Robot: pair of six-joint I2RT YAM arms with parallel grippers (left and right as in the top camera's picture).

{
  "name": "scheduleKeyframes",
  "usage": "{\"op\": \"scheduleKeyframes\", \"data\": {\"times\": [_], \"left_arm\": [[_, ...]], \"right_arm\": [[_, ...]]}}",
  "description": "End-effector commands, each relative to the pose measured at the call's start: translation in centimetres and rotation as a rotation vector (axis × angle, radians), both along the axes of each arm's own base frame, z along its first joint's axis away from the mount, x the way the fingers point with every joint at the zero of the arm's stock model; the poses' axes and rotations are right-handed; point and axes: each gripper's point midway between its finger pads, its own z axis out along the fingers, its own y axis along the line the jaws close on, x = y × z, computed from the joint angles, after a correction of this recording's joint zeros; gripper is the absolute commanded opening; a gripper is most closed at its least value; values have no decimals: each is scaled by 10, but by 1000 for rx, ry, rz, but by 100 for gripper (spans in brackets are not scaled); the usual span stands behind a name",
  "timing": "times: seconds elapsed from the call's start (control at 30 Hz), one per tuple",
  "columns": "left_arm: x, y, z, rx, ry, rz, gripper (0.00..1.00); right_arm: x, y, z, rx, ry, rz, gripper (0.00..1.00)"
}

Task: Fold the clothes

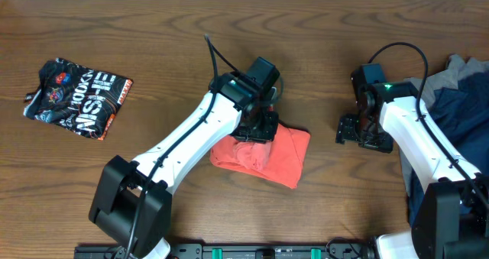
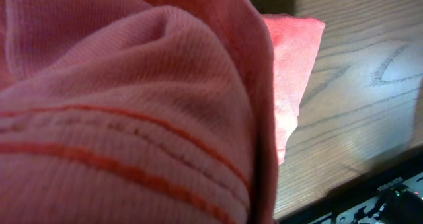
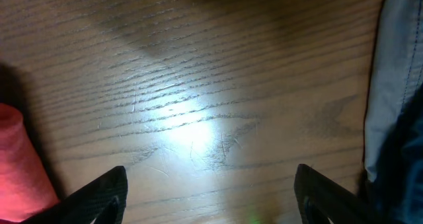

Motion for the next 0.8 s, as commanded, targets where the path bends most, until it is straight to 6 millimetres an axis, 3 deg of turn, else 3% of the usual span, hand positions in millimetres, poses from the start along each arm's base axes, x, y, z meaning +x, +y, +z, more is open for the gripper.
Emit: {"op": "scheduleKeyframes", "data": {"times": [0.0,0.13,0.3,0.4,0.53,0.77], "left_arm": [[-2,-6,0,-2,12,-1,16],[-10,-12,0,-6,21,-21,17],[-35,-34,4,-58,75,-83,41],[-38,-33,10,-70,57,-145,49],[-23,-11,33,-84,-7,-156,51],[34,72,75,-69,-160,132,51]], "right_arm": [[5,-4,2,-12,-10,-1,79],[6,-4,2,-12,-11,-1,79],[13,-1,2,1,-41,1,85],[26,22,1,129,-86,112,86],[47,64,10,352,-189,276,86],[76,144,51,707,-408,485,81]]}}
